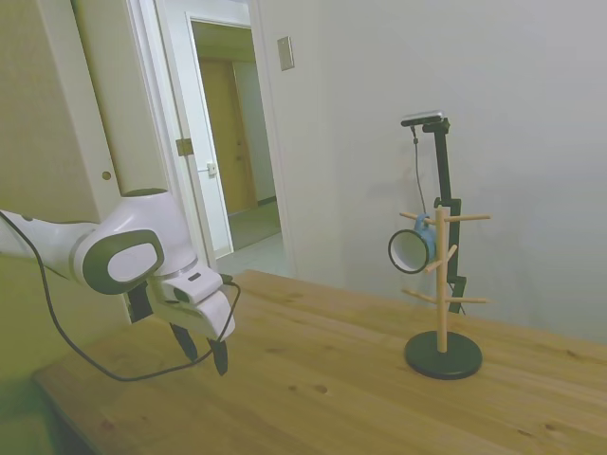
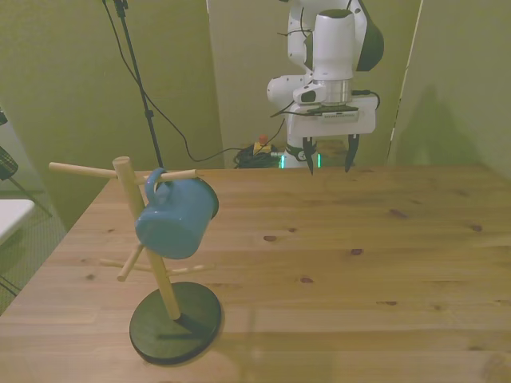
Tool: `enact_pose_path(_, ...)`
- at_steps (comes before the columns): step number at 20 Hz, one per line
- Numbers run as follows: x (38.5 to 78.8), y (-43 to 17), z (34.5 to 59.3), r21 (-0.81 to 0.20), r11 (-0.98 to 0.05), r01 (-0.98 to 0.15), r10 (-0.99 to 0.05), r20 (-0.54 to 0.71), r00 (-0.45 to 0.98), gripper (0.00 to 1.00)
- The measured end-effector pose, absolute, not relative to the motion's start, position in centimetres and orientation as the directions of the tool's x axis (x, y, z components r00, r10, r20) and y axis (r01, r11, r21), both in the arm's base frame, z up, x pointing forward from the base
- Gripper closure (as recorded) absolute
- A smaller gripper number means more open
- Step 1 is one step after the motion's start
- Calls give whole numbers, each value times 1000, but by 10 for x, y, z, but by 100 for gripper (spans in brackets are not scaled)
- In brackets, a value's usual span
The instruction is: Unload the mug
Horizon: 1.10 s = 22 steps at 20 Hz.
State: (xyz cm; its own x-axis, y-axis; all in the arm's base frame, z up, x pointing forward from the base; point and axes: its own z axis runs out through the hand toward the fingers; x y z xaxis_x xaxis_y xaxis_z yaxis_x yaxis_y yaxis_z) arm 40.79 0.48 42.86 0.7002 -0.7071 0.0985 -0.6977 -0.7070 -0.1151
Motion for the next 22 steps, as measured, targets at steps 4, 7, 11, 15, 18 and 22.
enact_pose_path(4, 410, 4, 430, -113, -705, -700, -709, 93, 699, 0)
enact_pose_path(7, 421, 0, 435, -111, -701, -705, -713, 82, 696, 0)
enact_pose_path(11, 450, -3, 442, -118, -699, -705, -714, 77, 696, 0)
enact_pose_path(15, 489, -9, 435, -111, -710, -695, -703, 56, 709, 0)
enact_pose_path(18, 504, -22, 435, -127, -723, -679, -690, 78, 720, 0)
enact_pose_path(22, 500, -40, 444, -221, -736, -640, -677, 218, 703, 0)
